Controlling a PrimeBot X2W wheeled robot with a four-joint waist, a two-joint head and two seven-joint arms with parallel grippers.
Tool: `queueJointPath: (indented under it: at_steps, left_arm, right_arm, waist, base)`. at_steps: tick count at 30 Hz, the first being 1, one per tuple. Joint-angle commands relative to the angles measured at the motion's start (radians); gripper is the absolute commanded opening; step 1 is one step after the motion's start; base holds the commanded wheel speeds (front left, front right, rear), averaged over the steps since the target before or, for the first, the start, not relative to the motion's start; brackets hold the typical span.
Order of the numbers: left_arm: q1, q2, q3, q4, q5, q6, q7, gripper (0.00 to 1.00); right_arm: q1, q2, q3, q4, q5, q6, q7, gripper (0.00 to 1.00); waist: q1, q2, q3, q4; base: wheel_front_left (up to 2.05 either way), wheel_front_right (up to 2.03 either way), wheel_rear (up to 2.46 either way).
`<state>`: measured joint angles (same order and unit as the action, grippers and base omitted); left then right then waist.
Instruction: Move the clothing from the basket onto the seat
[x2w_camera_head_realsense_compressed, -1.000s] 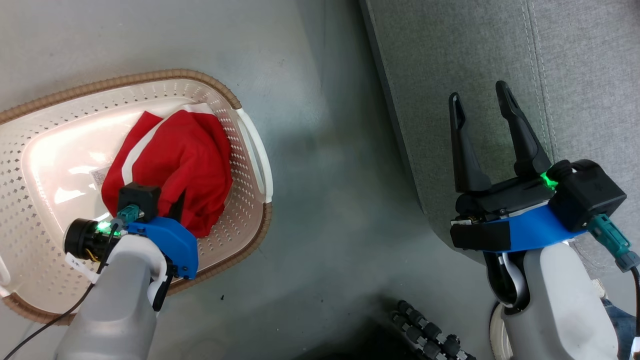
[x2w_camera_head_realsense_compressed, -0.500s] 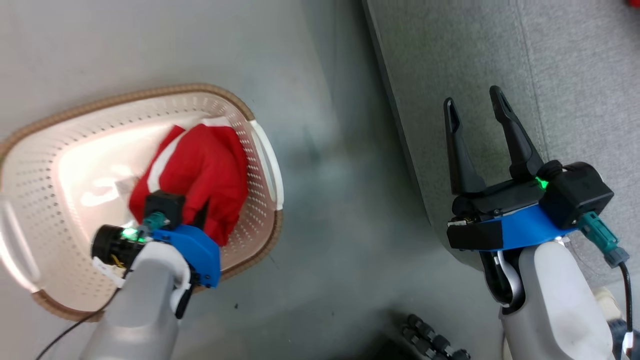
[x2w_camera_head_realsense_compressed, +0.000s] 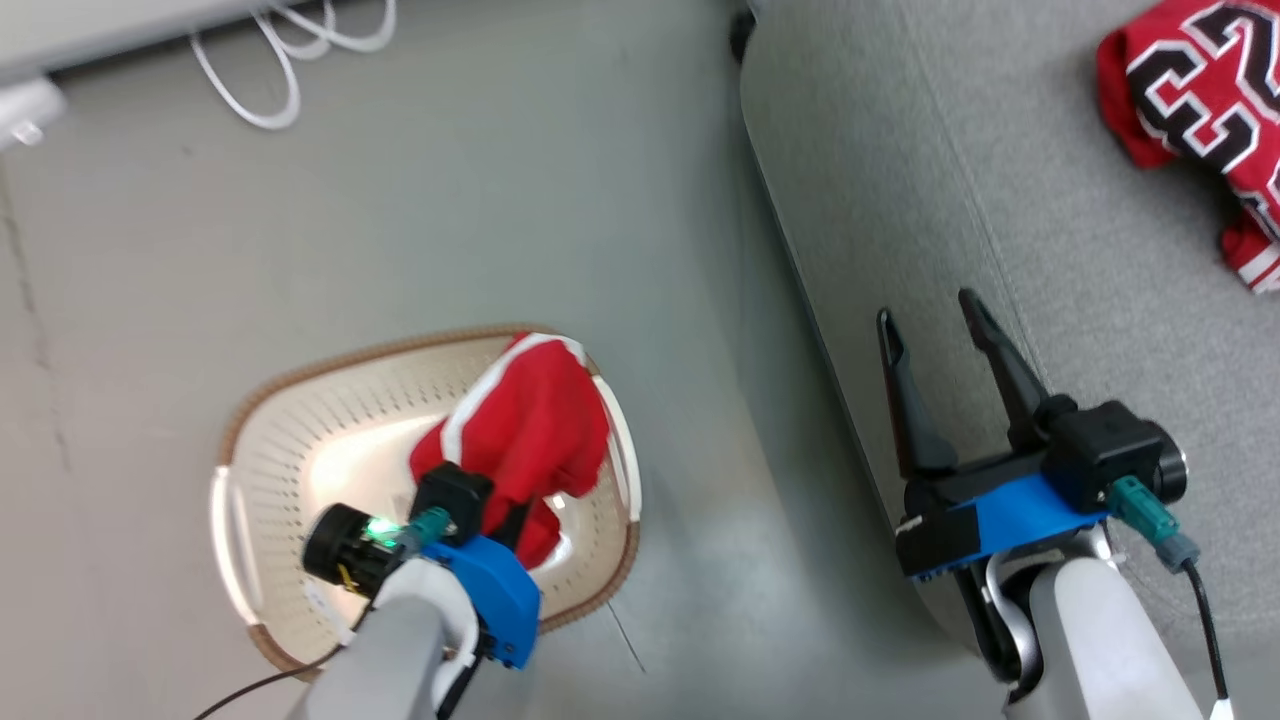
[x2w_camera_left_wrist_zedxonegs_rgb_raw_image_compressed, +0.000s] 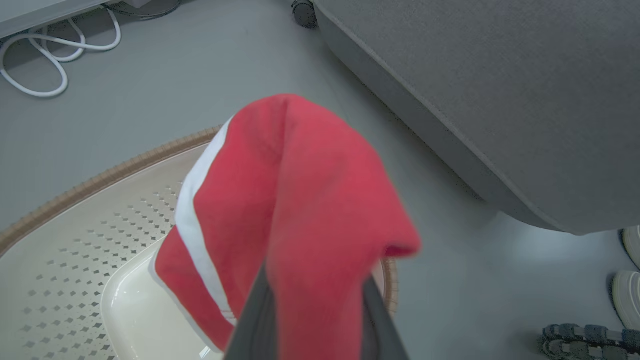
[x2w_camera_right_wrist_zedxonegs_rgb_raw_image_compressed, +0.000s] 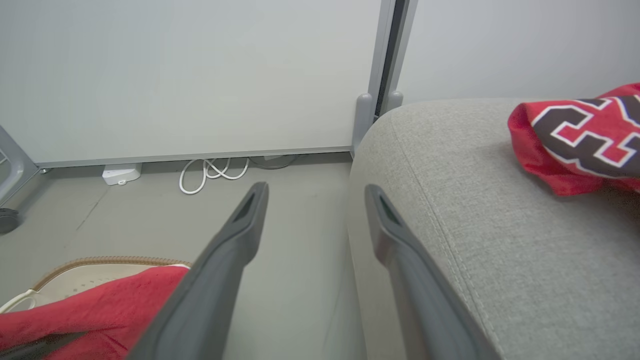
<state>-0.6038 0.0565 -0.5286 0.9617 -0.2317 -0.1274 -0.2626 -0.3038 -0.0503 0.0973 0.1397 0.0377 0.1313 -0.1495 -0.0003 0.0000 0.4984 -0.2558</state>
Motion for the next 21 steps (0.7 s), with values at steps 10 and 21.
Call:
queueJointPath:
  at_steps: [10, 21]
  left_arm:
    - [0.018, -0.005, -0.279, -0.16, -0.221, -0.004, -0.003, 0.0]
    - [-0.119, -0.005, -0.419, -0.245, -0.426, -0.004, 0.021, 0.0]
  right_arm:
    - [0.148, 0.0, -0.03, 0.01, -0.011, -0.001, 0.054, 1.0]
    - [0.253, 0.0, -0.042, -0.032, 0.002, -0.001, 0.101, 1.0]
  waist:
    - [0.0003, 0.0, -0.378, 0.181]
    - [0.0003, 0.0, -0.511, 0.262]
  base:
    - [0.0, 0.0, 0.0]
    - [0.0, 0.0, 0.0]
